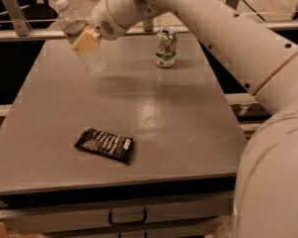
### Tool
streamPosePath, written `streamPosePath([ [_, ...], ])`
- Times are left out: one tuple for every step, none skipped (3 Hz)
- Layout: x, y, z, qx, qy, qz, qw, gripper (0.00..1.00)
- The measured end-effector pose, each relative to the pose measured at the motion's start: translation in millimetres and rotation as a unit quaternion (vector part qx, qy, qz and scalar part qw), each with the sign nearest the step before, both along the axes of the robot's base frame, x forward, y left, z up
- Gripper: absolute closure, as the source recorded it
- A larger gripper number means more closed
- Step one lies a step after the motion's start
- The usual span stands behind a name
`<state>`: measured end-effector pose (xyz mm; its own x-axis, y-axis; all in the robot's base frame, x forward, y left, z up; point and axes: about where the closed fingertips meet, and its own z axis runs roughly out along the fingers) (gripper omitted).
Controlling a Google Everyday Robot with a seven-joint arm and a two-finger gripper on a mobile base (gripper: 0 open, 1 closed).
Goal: Knock water bottle over
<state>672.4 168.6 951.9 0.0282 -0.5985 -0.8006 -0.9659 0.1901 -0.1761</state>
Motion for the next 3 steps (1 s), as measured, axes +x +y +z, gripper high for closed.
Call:
streamPosePath([
  [-11.9, -28.0, -5.5, -0.109, -0.013, 0.021, 0.9937, 1.00],
  [-33.0, -39.6, -24.2, -0.202, -0.005, 0.062, 0.9775, 1.00],
  [-56.5, -30.8, -49.0, -0.273, 0.009, 0.115, 0.9551, 0.81],
])
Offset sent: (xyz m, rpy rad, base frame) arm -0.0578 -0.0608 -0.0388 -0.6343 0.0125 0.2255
